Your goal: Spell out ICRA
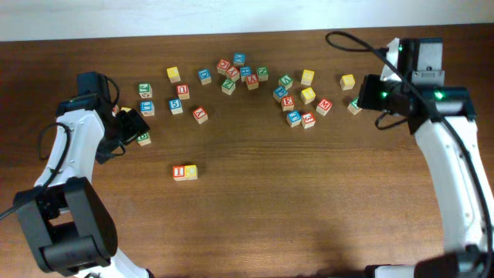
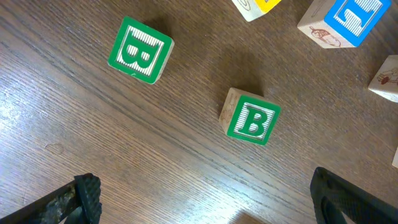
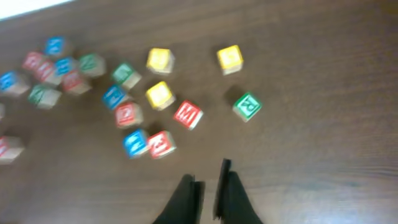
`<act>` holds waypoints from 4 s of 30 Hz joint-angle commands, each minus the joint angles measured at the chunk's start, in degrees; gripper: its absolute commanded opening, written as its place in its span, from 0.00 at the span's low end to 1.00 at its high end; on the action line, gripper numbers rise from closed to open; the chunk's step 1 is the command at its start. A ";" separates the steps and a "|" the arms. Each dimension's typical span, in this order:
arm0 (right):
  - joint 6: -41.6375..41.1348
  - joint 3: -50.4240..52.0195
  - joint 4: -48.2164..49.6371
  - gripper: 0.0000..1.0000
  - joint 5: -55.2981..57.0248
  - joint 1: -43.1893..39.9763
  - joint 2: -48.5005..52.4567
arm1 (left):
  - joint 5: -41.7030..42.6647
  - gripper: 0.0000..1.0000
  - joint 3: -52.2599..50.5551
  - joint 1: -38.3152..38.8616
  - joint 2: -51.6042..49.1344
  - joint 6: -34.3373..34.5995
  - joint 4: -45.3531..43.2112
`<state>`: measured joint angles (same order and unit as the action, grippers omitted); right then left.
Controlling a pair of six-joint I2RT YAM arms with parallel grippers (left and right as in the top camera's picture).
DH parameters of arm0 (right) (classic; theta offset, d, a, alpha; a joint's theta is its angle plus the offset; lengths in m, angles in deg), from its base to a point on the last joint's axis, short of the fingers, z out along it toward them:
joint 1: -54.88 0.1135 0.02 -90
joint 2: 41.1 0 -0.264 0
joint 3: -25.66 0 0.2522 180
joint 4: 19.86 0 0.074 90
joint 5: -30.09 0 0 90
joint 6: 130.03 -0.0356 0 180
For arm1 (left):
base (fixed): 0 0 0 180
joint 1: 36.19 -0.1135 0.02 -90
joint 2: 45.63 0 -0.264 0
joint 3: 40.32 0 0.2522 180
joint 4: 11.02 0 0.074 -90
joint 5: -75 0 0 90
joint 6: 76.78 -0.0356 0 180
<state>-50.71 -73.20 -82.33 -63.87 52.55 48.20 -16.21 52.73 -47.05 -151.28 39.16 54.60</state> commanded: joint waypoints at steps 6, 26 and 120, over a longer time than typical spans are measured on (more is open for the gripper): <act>-2.67 -1.05 8.41 0.98 3.85 -4.31 14.40 | 0.42 0.99 0.52 -0.20 -0.20 -0.31 0.09; -11.30 -0.94 17.68 0.87 6.19 -5.92 30.10 | 0.42 0.99 0.52 -0.17 -0.20 -0.31 0.09; 12.15 -2.40 6.80 0.24 6.34 -3.32 28.92 | 0.42 0.99 0.52 -0.17 -0.20 -0.31 0.09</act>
<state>-39.34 -74.14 -74.97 -57.43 49.29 78.49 -16.21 52.73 -47.05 -151.28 39.16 54.64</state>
